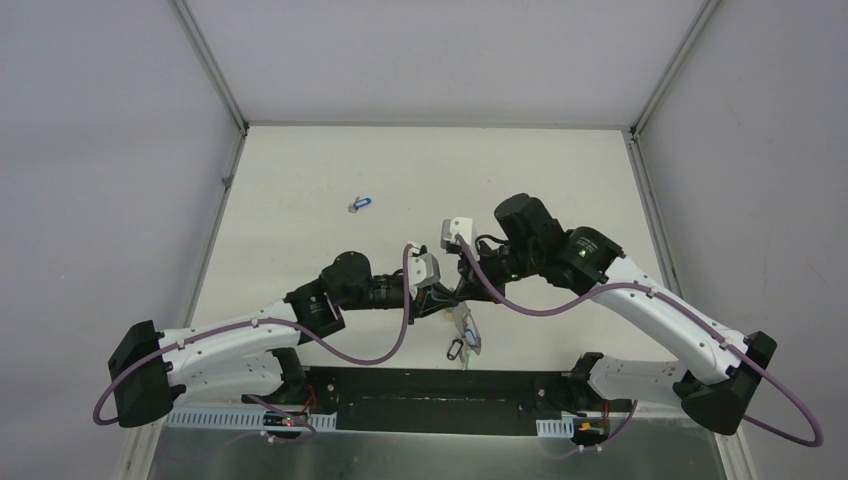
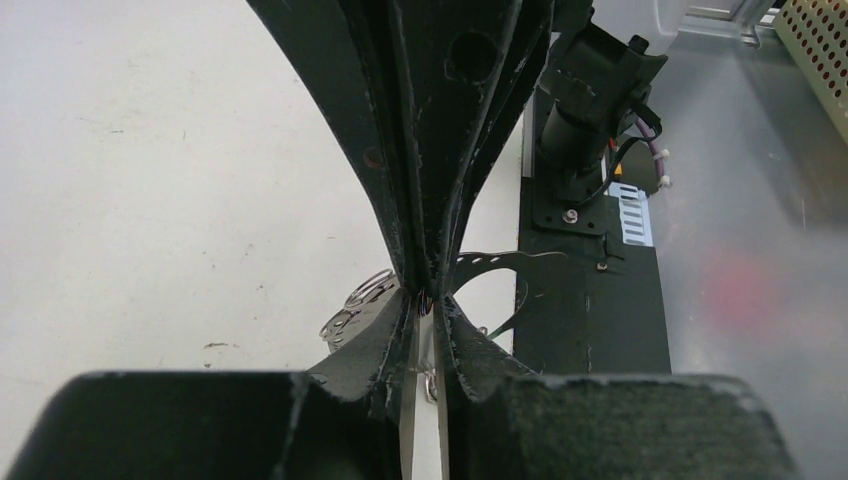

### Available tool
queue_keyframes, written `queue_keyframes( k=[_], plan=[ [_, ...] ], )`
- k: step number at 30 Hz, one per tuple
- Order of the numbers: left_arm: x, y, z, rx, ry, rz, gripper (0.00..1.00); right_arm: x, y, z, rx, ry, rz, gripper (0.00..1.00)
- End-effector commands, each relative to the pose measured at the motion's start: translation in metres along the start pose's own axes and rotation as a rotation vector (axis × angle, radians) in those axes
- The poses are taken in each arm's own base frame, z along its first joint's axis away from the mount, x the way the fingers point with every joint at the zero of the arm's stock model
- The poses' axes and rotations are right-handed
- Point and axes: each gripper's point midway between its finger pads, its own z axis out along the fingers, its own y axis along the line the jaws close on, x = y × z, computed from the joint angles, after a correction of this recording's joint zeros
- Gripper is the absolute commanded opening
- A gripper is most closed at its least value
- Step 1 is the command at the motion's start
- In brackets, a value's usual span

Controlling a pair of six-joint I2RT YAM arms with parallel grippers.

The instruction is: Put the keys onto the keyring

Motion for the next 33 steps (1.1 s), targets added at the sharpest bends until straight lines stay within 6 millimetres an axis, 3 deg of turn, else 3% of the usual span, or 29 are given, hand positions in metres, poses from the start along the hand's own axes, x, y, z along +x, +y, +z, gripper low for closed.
queue_keyframes(
  k=[1,2,5,11,15,21,28,33],
  plan=[
    [-0.039,-0.004,0.001,0.014,-0.118,0.034,0.06,-0.02,0.002,-0.006,0.014,-0.08,-0.038,0.0],
    [-0.039,-0.004,0.001,0.016,-0.118,0.037,0.0,-0.02,0.002,-0.006,0.015,-0.08,-0.038,0.0],
    [-0.038,-0.004,0.0,0.016,-0.117,0.043,0.0,-0.021,0.001,-0.007,0.021,-0.085,-0.038,0.0],
    [-0.037,0.003,-0.006,-0.046,-0.135,0.013,0.0,-0.029,-0.005,-0.014,0.102,-0.163,-0.021,0.57],
    [-0.04,0.012,-0.015,-0.119,-0.175,-0.002,0.0,-0.025,-0.013,-0.02,0.181,-0.205,0.006,0.67],
    [-0.05,0.023,-0.029,-0.204,-0.252,-0.001,0.0,-0.006,-0.01,-0.009,0.157,-0.158,0.067,0.68],
    [-0.054,0.028,-0.03,-0.231,-0.288,0.002,0.0,-0.014,0.007,0.012,0.006,-0.215,0.087,0.47],
    [-0.054,0.031,-0.028,-0.248,-0.283,-0.001,0.0,-0.013,0.006,0.019,-0.001,-0.201,0.094,0.33]
  ],
)
